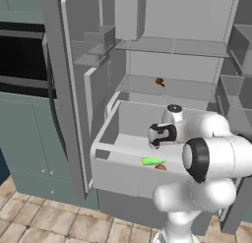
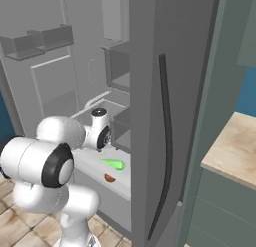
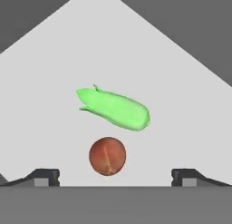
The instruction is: Place the corn and onion inside the fridge drawer. Close the drawer after placing the vegetables.
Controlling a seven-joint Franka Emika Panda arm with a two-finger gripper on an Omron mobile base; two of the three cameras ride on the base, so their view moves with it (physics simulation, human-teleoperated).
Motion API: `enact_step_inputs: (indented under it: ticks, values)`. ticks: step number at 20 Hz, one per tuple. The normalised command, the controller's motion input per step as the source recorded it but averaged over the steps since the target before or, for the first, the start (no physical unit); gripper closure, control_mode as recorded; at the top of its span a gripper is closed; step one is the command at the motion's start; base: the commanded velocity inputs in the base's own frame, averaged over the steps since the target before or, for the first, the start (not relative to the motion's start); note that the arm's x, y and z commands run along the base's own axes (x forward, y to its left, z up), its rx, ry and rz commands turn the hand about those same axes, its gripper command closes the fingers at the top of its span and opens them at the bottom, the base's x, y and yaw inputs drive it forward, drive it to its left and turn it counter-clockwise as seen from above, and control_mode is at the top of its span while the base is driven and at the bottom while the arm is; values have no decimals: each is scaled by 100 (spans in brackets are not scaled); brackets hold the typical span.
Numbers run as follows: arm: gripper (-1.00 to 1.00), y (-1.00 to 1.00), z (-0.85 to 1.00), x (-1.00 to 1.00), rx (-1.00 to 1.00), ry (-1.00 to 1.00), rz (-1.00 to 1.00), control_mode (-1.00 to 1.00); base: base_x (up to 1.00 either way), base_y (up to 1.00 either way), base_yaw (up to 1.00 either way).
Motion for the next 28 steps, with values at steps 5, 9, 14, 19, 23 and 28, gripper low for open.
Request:
enact_step_inputs:
  ticks: [5,9,14,19,23,28]
  values:
    - [-100,38,85,-41,0,-11,1,-100,0,0,0]
    - [-100,83,35,-100,-2,-17,5,-100,0,0,0]
    - [-100,100,1,-86,-11,-13,12,-100,0,0,0]
    - [-100,100,-1,-73,-16,-6,15,-100,0,0,0]
    - [-100,100,-17,-16,-17,0,15,-100,0,0,0]
    - [-100,83,-31,34,-9,1,14,-100,0,0,0]
